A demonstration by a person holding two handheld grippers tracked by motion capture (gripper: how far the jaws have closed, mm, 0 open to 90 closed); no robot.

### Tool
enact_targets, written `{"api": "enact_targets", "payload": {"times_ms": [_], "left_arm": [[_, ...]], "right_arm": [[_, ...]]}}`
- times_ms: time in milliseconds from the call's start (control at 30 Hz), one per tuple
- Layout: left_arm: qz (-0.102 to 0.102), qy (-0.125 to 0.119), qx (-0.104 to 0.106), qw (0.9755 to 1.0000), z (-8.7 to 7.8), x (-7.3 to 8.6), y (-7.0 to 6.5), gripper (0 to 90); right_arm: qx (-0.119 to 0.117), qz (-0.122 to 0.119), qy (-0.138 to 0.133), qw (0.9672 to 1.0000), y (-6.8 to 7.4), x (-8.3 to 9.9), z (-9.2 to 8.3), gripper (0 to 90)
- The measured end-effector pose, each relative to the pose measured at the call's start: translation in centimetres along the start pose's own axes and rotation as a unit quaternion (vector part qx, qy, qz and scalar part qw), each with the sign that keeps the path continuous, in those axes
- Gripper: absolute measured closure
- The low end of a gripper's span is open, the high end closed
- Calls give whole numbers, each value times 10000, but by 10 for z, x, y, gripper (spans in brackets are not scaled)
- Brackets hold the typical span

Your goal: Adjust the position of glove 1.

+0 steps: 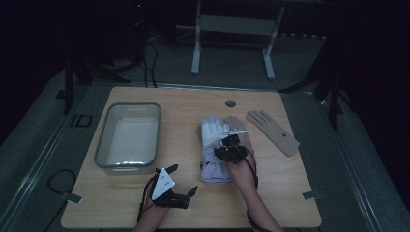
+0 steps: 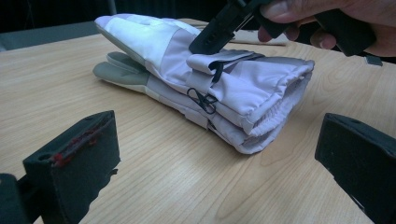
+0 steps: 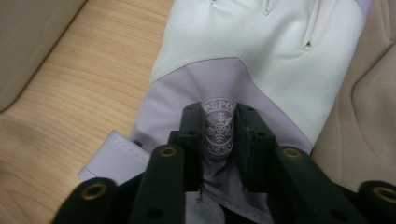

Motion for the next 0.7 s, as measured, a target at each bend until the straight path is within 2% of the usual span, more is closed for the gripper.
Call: {"api": "enact_targets", "payload": {"times_ms": [167,267,367,433,533,600,667,700], "left_arm": [[-5,18,22,10000,0,0,0,0],[-18,52,32,10000,1,0,0,0],[-28,65,-32,10000,1,0,0,0],[-96,18,-117,9999,2,0,2,0],[-216,91,-220,9995,3,0,4,0],[-357,116,-66,9993,3,1,2,0],[-307,188,26,9993,4,1,2,0],[-313,131,79,9994,4,0,1,0]], "right_arm": [[-129,-144,-100,9998,-1,-3,-7,608],[-215,-453,-272,9984,-3,-5,-14,522],[-300,-758,-391,9959,-5,-5,-20,449],[-431,-824,-469,9946,-7,-4,-25,378],[-494,-934,-520,9930,-12,-2,-29,280],[-580,-1059,-676,9904,-15,-1,-34,196],[-777,-1019,-852,9881,-17,0,-40,154],[-829,-1120,-876,9864,-19,2,-42,126]]}}
Point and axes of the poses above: each handheld gripper's, and its own axes: z roughly forward along the jaws, x roughly out of its underside, y roughly to its left, the point moved 7 cm from there along z, roughly forward along the jaws, and after that the axes turned 10 degrees about x, right-handed, at the moved point
